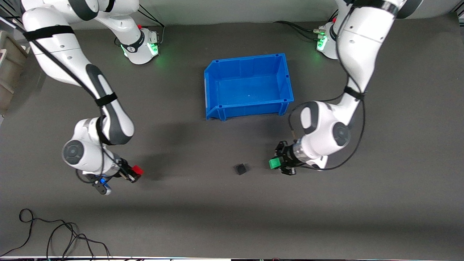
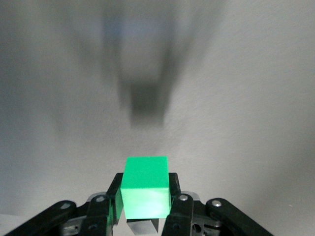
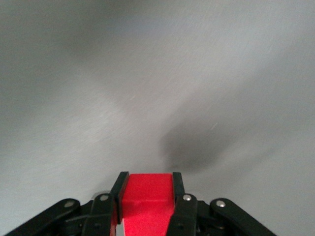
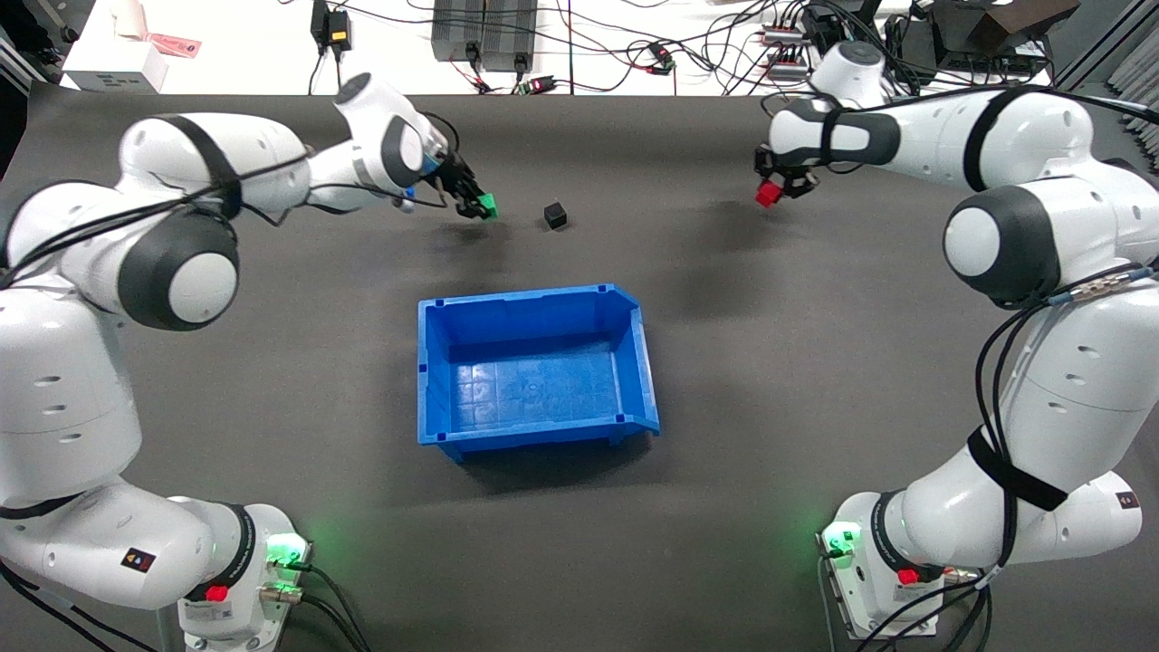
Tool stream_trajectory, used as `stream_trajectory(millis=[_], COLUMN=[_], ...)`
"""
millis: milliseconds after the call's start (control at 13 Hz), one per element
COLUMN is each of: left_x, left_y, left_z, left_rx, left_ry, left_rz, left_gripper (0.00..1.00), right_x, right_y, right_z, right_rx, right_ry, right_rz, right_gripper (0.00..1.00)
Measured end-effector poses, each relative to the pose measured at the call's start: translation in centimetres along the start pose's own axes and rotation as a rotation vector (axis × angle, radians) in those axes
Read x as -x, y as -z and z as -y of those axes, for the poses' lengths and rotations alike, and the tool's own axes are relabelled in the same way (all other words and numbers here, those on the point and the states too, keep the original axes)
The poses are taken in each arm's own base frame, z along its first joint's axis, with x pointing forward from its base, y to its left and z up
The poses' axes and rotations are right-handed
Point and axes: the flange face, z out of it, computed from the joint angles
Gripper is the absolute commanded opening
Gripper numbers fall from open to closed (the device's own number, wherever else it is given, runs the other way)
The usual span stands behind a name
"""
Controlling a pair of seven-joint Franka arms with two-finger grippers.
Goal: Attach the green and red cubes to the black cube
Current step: 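Carry the red cube and the green cube toward the black cube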
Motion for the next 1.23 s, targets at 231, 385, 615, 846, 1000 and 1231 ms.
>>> stream_trajectory(millis=[231,385,615,846,1000,1231], left_x=[1.7,3.2,4.5,4.8,5.0,5.2], left_y=[-1.8,-2.8,-4.5,-5.1,-5.4,-6.4], left_z=[1.2,2.1,3.2,3.1,3.0,3.2], left_rx=[0.022,0.017,0.040,0.047,0.051,0.055], left_ry=[0.077,0.124,0.159,0.162,0.159,0.145], left_rz=[0.008,0.013,0.013,0.015,0.016,0.004], left_gripper=[0.25,0.25,0.25,0.25,0.25,0.25], right_x=[5.3,8.4,11.9,14.8,16.0,16.1], right_y=[0.6,0.3,-0.5,-1.1,-1.9,-3.1], right_z=[5.0,7.8,10.8,13.5,15.4,17.0], right_rx=[-0.035,-0.049,-0.065,-0.087,-0.109,-0.145], right_ry=[-0.261,-0.390,-0.545,-0.623,-0.661,-0.695], right_rz=[0.000,0.007,0.019,0.029,0.037,0.044], right_gripper=[0.00,0.00,0.00,0.00,0.00,0.00])
